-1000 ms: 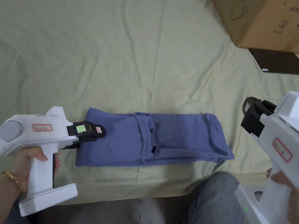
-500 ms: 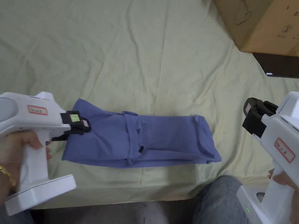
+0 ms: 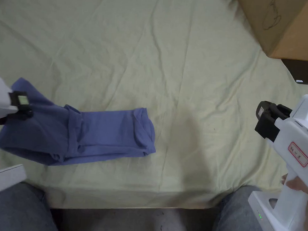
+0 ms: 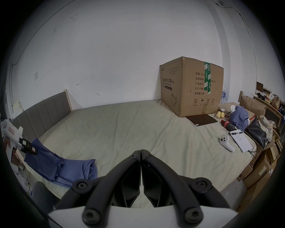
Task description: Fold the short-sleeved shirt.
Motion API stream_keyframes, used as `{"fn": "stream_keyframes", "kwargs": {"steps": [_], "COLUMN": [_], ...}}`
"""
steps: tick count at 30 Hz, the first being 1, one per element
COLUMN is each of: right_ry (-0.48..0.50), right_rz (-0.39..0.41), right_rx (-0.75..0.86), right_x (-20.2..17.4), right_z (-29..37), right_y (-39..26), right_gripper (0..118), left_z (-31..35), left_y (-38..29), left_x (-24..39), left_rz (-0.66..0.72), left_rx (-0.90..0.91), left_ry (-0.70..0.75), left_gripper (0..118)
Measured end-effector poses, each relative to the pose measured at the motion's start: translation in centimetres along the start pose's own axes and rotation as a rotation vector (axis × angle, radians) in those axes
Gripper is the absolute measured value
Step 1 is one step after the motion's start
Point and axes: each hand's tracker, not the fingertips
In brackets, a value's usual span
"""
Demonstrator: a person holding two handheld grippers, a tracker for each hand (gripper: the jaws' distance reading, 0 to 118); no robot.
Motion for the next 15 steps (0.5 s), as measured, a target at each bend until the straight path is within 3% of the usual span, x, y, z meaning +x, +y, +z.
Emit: {"fn": "stream_keyframes", "kwargs": {"steps": [3,7,11,13,15], "right_ry": [-0.001,-0.029,-0.058,-0.071,-0.093], "right_rz": [0.018,0.066,0.051,0.044,0.038], "right_rx": [0.007,0.036,0.037,0.033,0.028], "right_x": [-0.1,0.4,1.4,1.9,2.5], "right_z": [0.2,0.9,1.7,2.0,2.4], "right_y": [0.1,0.3,0.1,-0.1,-0.4], "right_gripper": [0,0,0,0,0], "left_z": [-1.1,-2.6,-5.7,-7.6,-9.0], "left_y": [-0.5,-1.8,-3.0,-3.8,-4.7], "left_x": [2.7,8.8,14.2,16.4,18.2], "left_rz": [-0.028,-0.164,-0.272,-0.307,-0.325], "left_rx": [-0.001,-0.031,-0.094,-0.127,-0.168], "left_ry": [-0.056,-0.09,-0.094,-0.097,-0.117], "left_gripper": [14,14,16,26,54]}}
